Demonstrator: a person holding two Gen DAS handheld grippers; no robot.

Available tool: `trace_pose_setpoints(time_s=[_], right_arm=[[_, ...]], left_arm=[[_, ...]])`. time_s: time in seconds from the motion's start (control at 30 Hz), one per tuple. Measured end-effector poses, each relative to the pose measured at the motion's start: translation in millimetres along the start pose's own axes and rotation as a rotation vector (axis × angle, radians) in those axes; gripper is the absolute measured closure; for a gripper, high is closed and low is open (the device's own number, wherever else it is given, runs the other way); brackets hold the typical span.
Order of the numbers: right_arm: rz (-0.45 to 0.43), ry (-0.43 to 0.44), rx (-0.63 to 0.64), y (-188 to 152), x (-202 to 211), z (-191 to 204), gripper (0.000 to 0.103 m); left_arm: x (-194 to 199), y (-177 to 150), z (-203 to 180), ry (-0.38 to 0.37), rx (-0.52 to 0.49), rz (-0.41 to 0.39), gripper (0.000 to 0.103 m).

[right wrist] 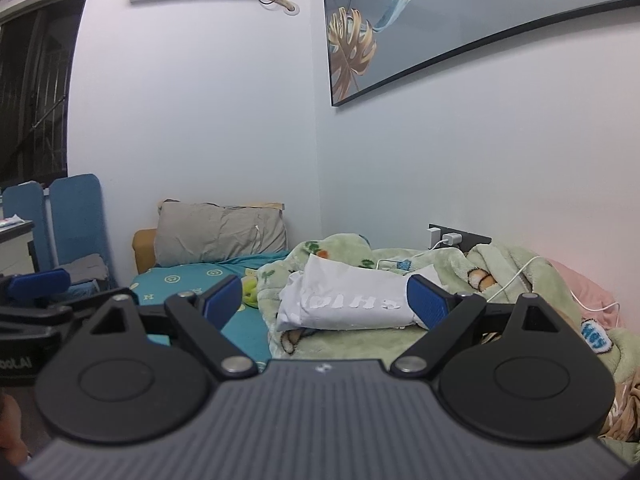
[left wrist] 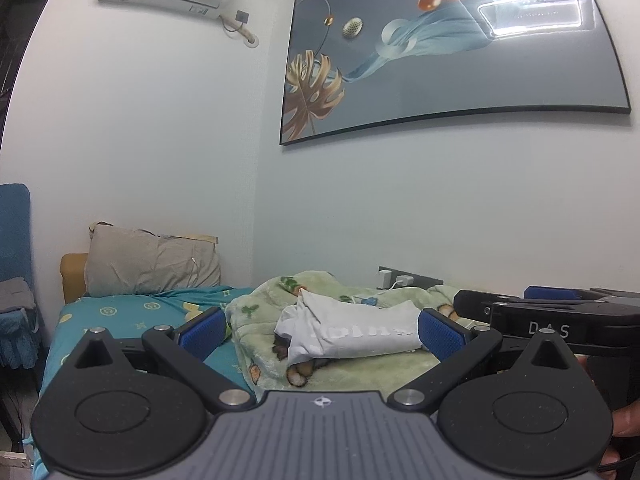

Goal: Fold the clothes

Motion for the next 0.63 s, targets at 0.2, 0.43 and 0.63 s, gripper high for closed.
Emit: trace_pose_setpoints(time_s=[0.2,0.43,0.63], right_arm=[[0.0,-0.003,0.012,0.9,2.5,4.4,0.012],[0.004,-0.007,0.014,-1.8,5.7,7.7,0.012],[-0.002,-0.016,0.019,-2.6,9.2,9.4,0.012]], left_arm=[[4.2,1.8,4.1,0.031,0.004,-0.014,0.0],[8.1,1.1,6.7,0.045,-0.005,-0.017,0.0],[10.9,-0.8,4.0,0.034,-0.018,-0.015,0.0]])
Point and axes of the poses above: each gripper's, at about its wrist camera, not at the fingertips, and x roughly against the way its jaws point, z to its left, y to its top, the point moved 5 cm from there along -x, roughly the way its jaws point, and after that the axes turned 1 degree about -z, right-handed, at the moved point
